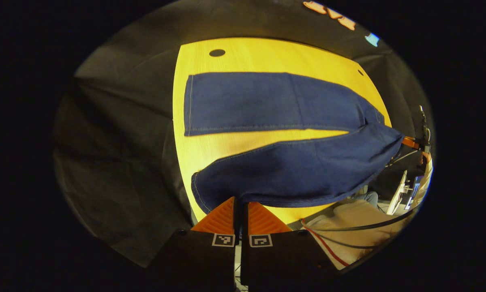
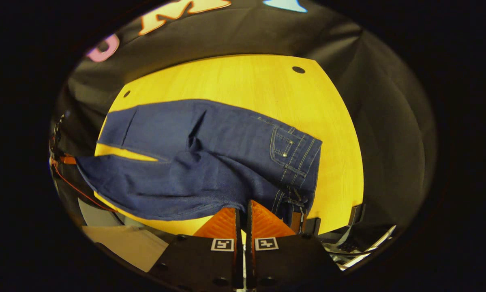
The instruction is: Grasp the waist and the cuffs of the jeans and fold them to make the two legs overlap; first hold the waist and fold one-third of the jeans toward the cuffs, then hold the cuffs and fold the remaining one-third in the same direction to finish folding.
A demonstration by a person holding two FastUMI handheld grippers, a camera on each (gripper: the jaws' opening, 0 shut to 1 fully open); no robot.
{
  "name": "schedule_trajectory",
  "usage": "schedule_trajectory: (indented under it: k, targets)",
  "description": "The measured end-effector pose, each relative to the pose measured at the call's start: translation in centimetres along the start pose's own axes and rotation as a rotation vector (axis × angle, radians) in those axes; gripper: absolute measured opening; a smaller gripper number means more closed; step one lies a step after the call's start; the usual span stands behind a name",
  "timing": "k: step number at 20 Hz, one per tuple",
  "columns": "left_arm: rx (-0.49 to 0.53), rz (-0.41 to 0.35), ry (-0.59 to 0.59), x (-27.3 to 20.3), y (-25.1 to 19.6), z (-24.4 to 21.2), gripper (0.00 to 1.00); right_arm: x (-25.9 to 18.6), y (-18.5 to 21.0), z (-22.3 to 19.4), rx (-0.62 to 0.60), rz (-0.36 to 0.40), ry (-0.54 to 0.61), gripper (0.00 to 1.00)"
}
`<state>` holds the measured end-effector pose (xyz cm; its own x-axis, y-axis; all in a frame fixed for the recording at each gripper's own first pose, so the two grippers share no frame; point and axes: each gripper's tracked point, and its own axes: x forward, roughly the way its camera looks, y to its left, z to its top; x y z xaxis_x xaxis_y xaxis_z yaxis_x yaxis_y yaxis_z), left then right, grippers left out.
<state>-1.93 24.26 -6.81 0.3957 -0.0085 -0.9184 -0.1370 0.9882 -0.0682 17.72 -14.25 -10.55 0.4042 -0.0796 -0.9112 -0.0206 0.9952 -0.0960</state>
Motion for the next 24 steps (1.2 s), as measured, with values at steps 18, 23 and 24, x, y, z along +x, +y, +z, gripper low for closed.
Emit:
schedule_trajectory:
  k: [18, 23, 24]
  targets:
    - [-0.289, 0.05, -0.194, 9.3, 2.6, 18.2, 0.0, 14.6, -3.5, 13.1, 0.016, -0.181, -0.063, 0.05]
    - [-0.314, 0.09, -0.202, 13.1, 3.1, 20.0, 0.0, 17.2, -3.7, 13.2, -0.027, -0.209, -0.064, 0.05]
    - [-0.315, 0.099, -0.205, 13.3, 3.3, 20.2, 0.0, 17.2, -3.7, 13.5, -0.031, -0.202, -0.072, 0.06]
